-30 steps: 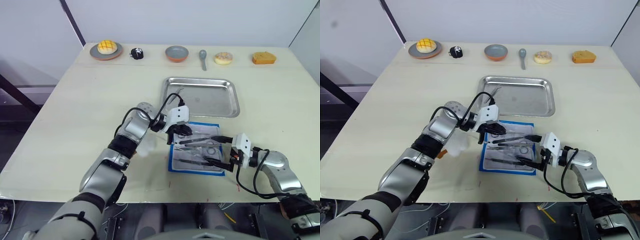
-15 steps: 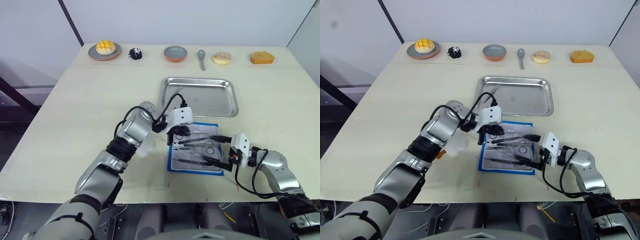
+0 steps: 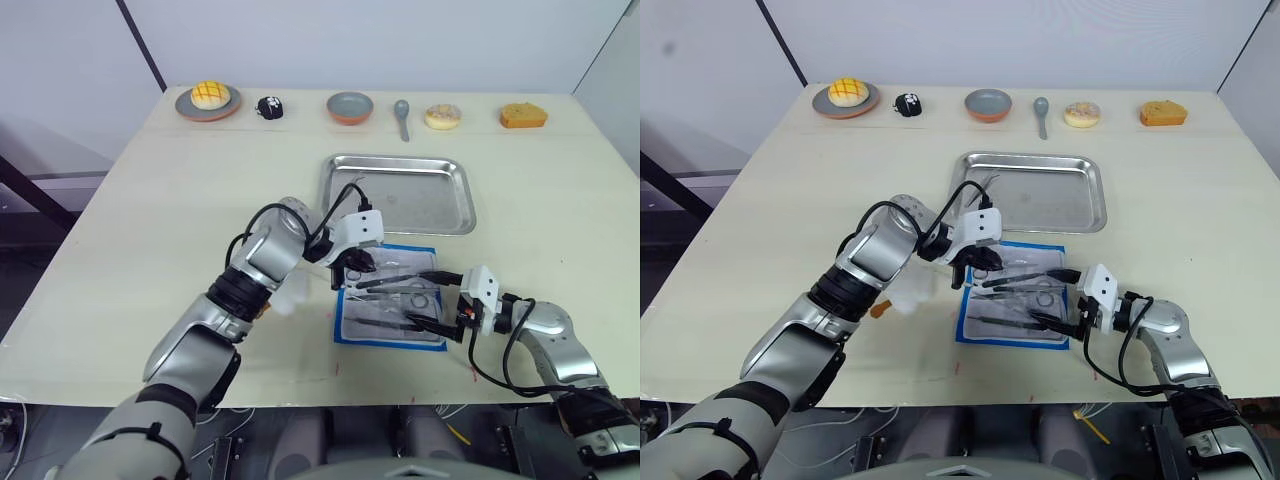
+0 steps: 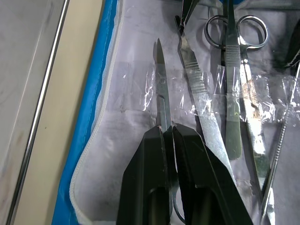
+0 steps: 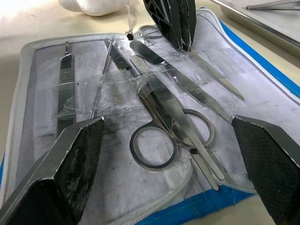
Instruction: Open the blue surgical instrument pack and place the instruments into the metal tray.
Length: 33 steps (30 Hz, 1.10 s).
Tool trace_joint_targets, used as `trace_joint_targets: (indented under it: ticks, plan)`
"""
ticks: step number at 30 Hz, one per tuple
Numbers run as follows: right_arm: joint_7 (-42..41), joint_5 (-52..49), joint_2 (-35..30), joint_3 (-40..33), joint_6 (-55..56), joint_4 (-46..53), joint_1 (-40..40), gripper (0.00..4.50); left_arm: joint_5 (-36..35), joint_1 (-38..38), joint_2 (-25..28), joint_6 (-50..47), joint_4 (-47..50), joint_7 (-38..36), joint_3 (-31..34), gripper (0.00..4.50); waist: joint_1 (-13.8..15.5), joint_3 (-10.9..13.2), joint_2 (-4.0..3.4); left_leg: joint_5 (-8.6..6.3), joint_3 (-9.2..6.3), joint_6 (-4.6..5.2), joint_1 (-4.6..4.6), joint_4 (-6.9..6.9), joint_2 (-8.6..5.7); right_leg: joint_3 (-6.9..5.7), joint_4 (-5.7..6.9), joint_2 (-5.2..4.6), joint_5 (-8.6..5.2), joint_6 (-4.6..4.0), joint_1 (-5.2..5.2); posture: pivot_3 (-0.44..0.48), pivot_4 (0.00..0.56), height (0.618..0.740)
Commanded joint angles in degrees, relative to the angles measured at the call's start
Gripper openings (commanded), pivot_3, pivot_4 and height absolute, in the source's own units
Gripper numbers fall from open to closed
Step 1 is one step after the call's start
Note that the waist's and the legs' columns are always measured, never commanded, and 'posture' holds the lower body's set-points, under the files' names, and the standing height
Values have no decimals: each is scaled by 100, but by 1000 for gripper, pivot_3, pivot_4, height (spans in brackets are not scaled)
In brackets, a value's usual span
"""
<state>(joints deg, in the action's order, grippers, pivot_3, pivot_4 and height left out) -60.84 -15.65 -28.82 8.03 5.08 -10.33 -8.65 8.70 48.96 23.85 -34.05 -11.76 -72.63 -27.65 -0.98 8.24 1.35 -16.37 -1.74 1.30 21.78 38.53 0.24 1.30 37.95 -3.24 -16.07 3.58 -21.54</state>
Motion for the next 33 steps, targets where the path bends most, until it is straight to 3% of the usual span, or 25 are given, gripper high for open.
trace_joint_targets:
  ticks: [1, 19, 33]
  plan:
    - [18, 348, 96, 334, -241, -572, 263, 4500, -77, 210, 36, -32, 225, -39, -24, 62, 0, 0, 0, 0, 0, 0, 0, 0, 0, 0, 0, 0, 0, 0, 0, 0, 150, 740]
    - [26, 351, 111, 331, -229, -590, 272, 4500, -238, 416, 137, -125, 307, -164, -61, 62, -6, -2, 3, 0, 1, 0, -1, 0, 3, 3, 0, 3, 0, 0, 0, 0, 150, 740]
    - [-15, 361, 103, 335, -216, -636, 236, 4500, -446, 273, 665, -110, 624, -365, -19, 62, -13, -4, 6, 0, 1, 0, -2, 0, 5, 4, 0, 6, 0, -1, 0, 0, 150, 740]
